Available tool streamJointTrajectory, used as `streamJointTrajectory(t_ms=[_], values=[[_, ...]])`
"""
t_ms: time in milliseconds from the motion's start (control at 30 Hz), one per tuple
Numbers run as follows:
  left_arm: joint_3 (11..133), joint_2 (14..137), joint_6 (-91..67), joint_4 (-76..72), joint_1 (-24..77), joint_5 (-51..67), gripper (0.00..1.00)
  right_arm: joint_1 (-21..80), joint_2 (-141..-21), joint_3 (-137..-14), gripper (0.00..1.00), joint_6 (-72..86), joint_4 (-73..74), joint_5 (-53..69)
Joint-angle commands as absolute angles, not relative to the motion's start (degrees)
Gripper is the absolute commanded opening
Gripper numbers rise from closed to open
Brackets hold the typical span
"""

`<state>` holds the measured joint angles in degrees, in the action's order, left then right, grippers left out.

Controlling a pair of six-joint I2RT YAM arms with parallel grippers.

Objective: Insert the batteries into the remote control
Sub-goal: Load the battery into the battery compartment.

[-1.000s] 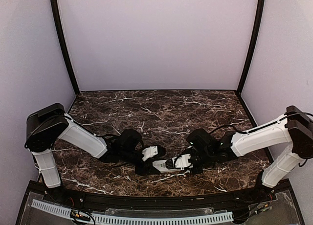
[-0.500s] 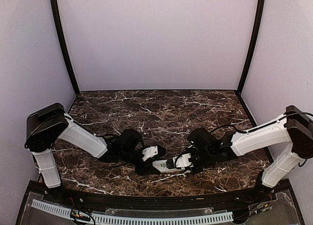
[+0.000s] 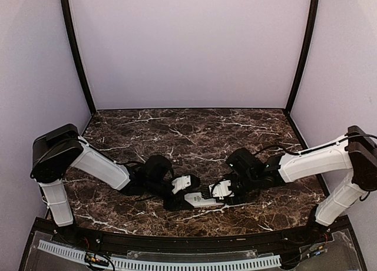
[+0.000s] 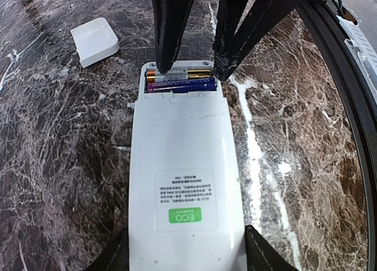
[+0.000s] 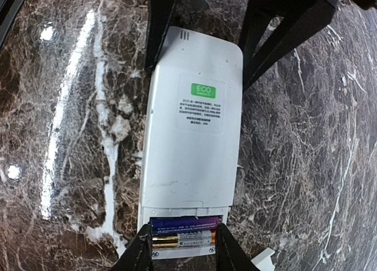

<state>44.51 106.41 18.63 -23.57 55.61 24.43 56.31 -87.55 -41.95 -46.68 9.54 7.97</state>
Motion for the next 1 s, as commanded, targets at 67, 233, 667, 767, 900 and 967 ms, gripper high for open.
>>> streamJointTrajectory(t_ms=[67, 233, 667, 767, 900, 967], values=[[44.2, 109.2, 17.5, -16.3, 56.1, 23.1, 0.07, 55.6, -83.5, -43.7, 0.36, -47.1, 12.3, 11.7], [44.4, 109.3, 17.5, -16.0, 56.1, 22.9, 0.07, 55.4, -81.8, -44.4, 0.36, -43.0, 12.0, 13.7], [45.4, 109.6, 16.4, -15.2, 56.1, 22.7, 0.08, 49.7, -67.0, -42.0, 0.03, 22.0, 10.0, 4.6], [45.5, 109.7, 16.0, -15.2, 56.1, 22.7, 0.08, 49.8, -72.6, -45.6, 0.0, 31.1, 15.7, 6.9], [46.0, 110.1, 15.7, -14.6, 56.1, 22.7, 0.08, 50.1, -80.0, -44.7, 0.0, 37.8, 12.9, 13.5], [46.2, 110.2, 15.8, -14.2, 56.1, 22.6, 0.08, 50.1, -81.6, -43.7, 0.0, 39.3, 11.0, 14.3]])
